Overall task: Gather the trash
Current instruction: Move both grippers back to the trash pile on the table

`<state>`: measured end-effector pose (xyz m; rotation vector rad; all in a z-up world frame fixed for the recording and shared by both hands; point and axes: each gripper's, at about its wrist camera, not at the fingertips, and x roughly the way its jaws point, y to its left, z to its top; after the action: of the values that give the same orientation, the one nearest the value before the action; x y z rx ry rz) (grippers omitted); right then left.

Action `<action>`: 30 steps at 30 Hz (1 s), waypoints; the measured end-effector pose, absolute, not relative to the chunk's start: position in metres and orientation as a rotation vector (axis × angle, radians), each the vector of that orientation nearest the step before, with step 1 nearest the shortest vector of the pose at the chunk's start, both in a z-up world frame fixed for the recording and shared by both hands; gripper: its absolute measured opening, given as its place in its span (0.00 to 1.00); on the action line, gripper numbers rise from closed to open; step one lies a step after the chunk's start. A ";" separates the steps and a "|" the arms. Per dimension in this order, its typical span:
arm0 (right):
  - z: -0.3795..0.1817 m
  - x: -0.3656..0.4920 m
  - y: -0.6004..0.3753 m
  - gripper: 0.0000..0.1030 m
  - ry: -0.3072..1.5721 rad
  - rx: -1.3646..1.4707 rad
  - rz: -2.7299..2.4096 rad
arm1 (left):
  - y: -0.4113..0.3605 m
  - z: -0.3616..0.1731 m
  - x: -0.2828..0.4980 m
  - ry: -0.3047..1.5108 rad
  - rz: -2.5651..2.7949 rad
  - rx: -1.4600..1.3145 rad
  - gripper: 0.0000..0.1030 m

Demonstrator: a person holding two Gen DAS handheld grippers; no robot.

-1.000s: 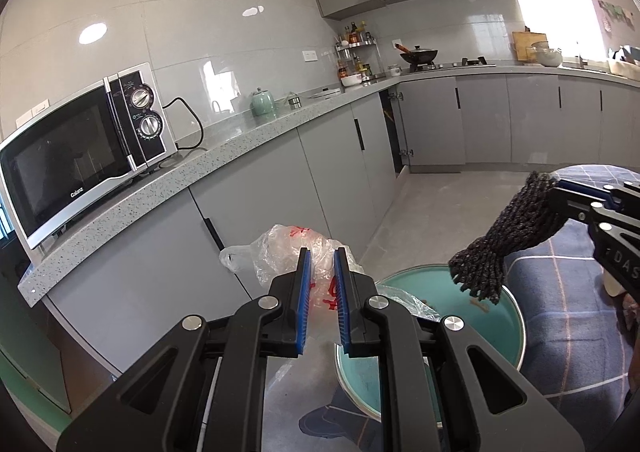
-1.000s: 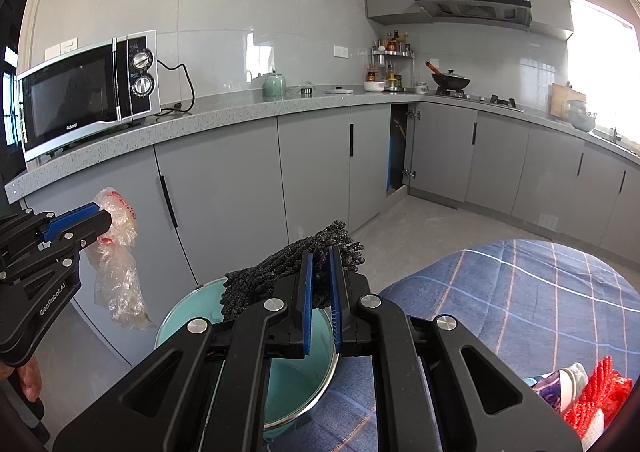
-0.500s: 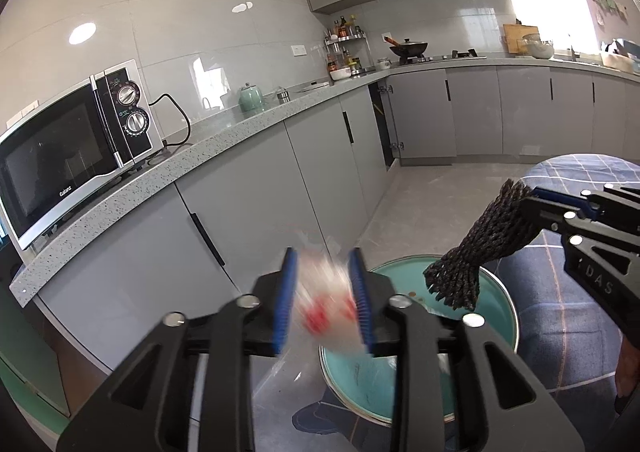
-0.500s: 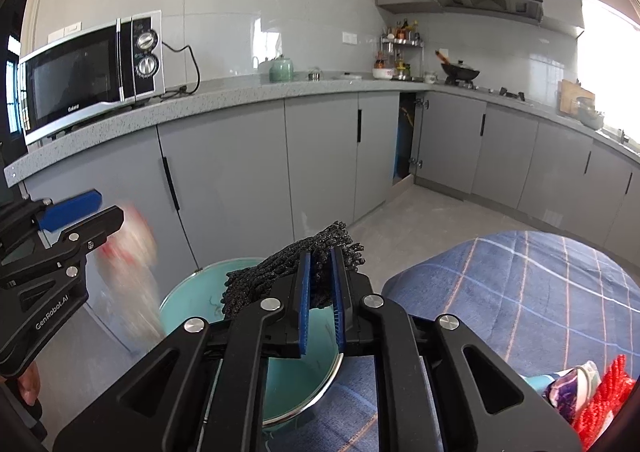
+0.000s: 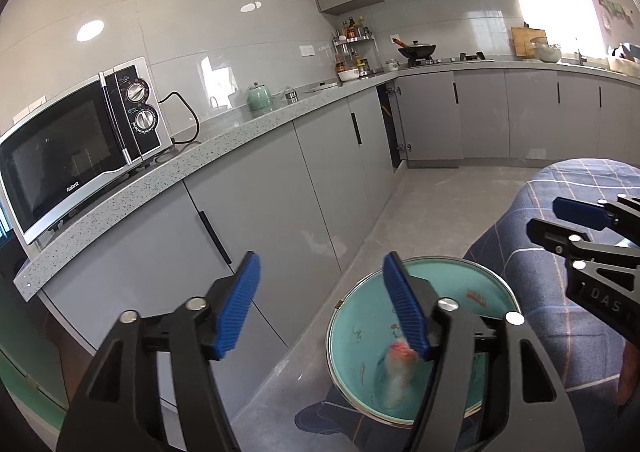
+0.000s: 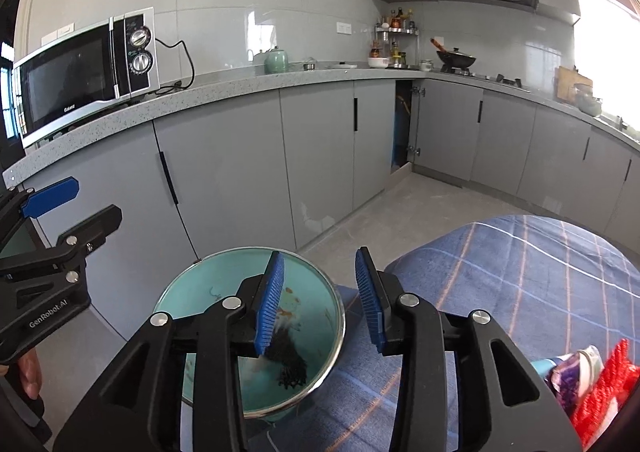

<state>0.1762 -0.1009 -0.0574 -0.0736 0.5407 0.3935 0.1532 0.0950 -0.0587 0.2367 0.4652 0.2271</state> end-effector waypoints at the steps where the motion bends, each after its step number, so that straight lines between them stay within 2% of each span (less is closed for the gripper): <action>1: -0.056 0.173 -0.103 0.38 0.541 -0.078 0.377 | 0.094 -0.058 0.152 0.463 0.226 0.238 0.65; 8: -0.039 0.143 -0.135 0.40 0.522 -0.082 0.289 | 0.071 -0.056 0.136 0.455 0.169 0.245 0.66; 18: -0.025 0.085 -0.217 0.43 0.484 -0.073 0.163 | -0.011 -0.068 0.111 0.452 0.013 0.343 0.68; 30: -0.045 0.022 -0.331 0.49 0.508 -0.015 -0.052 | -0.098 -0.087 0.090 0.468 -0.141 0.395 0.68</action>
<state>0.0223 -0.3314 -0.0445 -0.0146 0.5079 -0.0517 0.0904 -0.0983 -0.0869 0.3948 0.4677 -0.1411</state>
